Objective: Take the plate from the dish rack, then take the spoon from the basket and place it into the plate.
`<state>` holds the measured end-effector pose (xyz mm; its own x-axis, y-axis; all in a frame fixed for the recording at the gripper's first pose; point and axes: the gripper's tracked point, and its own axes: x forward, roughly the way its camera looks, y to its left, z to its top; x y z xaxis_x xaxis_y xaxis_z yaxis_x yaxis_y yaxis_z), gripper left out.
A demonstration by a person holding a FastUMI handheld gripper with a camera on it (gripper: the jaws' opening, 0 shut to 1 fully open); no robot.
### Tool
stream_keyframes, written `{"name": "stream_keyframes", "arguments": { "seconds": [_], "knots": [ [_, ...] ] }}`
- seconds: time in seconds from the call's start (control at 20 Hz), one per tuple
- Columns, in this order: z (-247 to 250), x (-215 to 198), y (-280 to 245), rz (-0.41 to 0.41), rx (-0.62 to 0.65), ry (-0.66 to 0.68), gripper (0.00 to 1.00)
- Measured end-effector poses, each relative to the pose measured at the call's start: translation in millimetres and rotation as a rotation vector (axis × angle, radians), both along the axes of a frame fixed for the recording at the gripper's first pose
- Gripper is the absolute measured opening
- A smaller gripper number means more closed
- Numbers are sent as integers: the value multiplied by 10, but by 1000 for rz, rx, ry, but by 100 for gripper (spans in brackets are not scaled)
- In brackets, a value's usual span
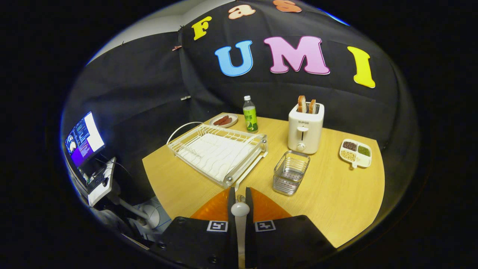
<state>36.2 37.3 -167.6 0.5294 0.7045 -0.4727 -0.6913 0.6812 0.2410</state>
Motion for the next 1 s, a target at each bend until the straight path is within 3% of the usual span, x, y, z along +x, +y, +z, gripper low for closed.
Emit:
{"name": "stream_keyframes", "arguments": {
  "seconds": [0.55,0.75,1.0],
  "knots": [
    [-548,-281,169,89,-95,55,16],
    [-721,-376,74,88,-118,115,17],
    [-722,-413,87,99,-136,97,17]
  ]
}}
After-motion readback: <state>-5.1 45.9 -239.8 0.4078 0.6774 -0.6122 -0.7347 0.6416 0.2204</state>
